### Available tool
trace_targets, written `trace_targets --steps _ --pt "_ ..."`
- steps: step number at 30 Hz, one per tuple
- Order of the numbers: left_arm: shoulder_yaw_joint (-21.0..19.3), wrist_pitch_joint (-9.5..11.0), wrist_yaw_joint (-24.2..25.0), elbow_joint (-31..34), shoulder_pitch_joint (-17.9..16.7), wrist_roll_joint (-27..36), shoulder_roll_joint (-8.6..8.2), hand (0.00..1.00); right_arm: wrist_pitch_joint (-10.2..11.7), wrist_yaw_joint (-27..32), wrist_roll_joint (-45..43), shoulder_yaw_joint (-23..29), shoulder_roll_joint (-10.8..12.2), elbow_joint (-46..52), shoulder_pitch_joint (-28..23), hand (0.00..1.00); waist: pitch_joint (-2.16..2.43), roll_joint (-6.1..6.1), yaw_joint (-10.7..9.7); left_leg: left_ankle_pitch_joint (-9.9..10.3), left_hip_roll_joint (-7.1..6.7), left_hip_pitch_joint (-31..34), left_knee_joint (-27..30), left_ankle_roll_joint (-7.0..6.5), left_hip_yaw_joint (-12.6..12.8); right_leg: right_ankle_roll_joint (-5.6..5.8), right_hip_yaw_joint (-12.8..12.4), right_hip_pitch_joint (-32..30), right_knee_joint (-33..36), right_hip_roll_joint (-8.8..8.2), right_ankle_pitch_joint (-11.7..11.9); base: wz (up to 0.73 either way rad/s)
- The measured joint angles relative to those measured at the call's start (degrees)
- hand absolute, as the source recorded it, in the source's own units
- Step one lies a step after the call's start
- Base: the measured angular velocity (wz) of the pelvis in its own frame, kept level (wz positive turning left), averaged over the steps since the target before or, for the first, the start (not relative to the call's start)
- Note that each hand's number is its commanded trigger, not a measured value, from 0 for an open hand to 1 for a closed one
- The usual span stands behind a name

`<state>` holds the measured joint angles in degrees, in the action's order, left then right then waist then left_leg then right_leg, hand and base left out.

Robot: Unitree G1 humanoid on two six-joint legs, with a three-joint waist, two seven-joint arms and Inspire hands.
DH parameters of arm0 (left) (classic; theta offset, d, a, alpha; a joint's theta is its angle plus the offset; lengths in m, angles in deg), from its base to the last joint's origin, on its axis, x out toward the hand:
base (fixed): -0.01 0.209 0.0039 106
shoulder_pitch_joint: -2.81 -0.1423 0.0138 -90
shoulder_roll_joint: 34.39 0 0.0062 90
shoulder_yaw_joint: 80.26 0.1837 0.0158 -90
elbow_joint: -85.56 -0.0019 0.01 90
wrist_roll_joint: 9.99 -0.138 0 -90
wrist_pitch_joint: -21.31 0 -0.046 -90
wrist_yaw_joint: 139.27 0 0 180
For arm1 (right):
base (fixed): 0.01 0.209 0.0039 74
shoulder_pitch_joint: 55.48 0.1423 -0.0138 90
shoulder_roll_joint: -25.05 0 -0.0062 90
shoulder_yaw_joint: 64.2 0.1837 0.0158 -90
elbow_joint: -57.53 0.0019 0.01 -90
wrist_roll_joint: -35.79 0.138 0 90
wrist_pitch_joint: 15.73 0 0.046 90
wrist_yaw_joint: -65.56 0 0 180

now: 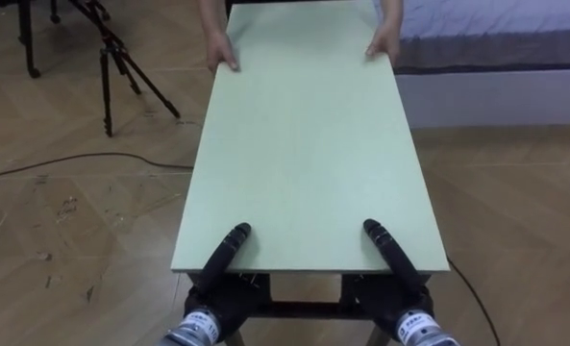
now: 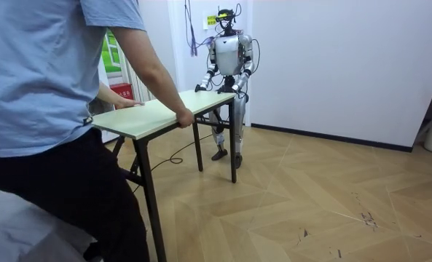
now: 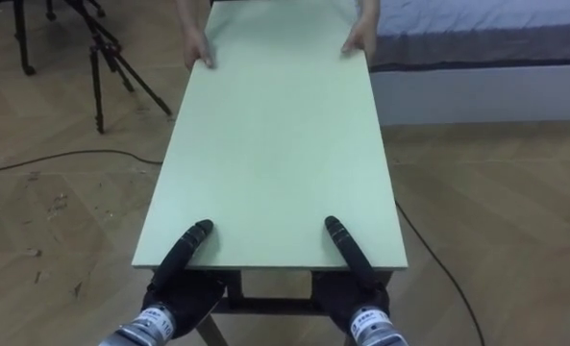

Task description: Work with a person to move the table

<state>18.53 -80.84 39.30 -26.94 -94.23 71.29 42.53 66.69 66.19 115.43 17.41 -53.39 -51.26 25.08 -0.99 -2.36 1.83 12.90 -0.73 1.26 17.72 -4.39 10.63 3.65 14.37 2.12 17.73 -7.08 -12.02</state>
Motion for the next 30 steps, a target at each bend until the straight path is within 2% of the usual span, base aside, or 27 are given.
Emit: trace_targets --steps 8,16,19,22,26,30 --pt "0.06 0.53 0.36 0.0 -0.02 -1.0 -0.32 1.0 0.05 -0.03 0.01 0.0 -0.06 0.02 0.1 1.0 0.02 -0.02 -0.04 0.02 0.02 0.12 0.01 0.0 0.12 0.0 0.06 -0.24 -0.01 0.0 0.0 0.0" --pt "0.34 1.33 0.9 0.71 -1.04 -3.3 -0.76 1.0 0.13 -0.03 -1.36 -0.13 -0.44 0.72 0.04 1.0 0.43 -0.64 -0.23 0.02 0.04 0.14 -0.16 0.0 0.46 -0.01 -0.24 -0.24 -0.01 0.02 0.0 0.0" --pt "0.27 1.49 0.89 2.71 -2.12 -4.33 -0.77 1.0 0.14 -0.23 -1.74 -0.23 -0.47 2.35 -0.69 1.0 0.44 -0.66 -0.27 0.01 0.09 0.04 -0.28 0.01 0.58 -0.01 -0.28 -0.24 -0.03 0.05 0.0 0.0" --pt "0.3 3.12 0.93 5.76 -4.01 -6.15 -0.76 1.0 0.8 -0.71 -1.51 -1.39 -0.39 3.81 -1.48 1.0 0.43 -0.64 -0.45 0.0 0.15 0.04 -0.34 0.02 0.97 -0.03 -0.31 -0.41 -0.08 0.04 0.02 -0.04" --pt "0.31 4.27 1.37 7.08 -4.53 -7.76 -0.75 1.0 2.6 -1.41 -1.61 -2.66 -0.2 4.29 -1.6 1.0 0.41 -0.59 -0.36 0.0 0.14 0.93 -0.31 0.01 1.3 -0.05 -1.43 -1.36 0.07 0.18 0.03 -0.05" --pt "0.36 5.21 1.48 11.12 -7.18 -8.76 -0.69 1.0 3.19 -1.51 -1.45 -3.55 -0.33 7.22 -3.12 1.0 0.37 -0.33 -0.73 0.0 0.14 2.32 -0.13 0.0 1.59 -0.09 -1.61 -2.86 0.21 0.16 0.06 -0.03"
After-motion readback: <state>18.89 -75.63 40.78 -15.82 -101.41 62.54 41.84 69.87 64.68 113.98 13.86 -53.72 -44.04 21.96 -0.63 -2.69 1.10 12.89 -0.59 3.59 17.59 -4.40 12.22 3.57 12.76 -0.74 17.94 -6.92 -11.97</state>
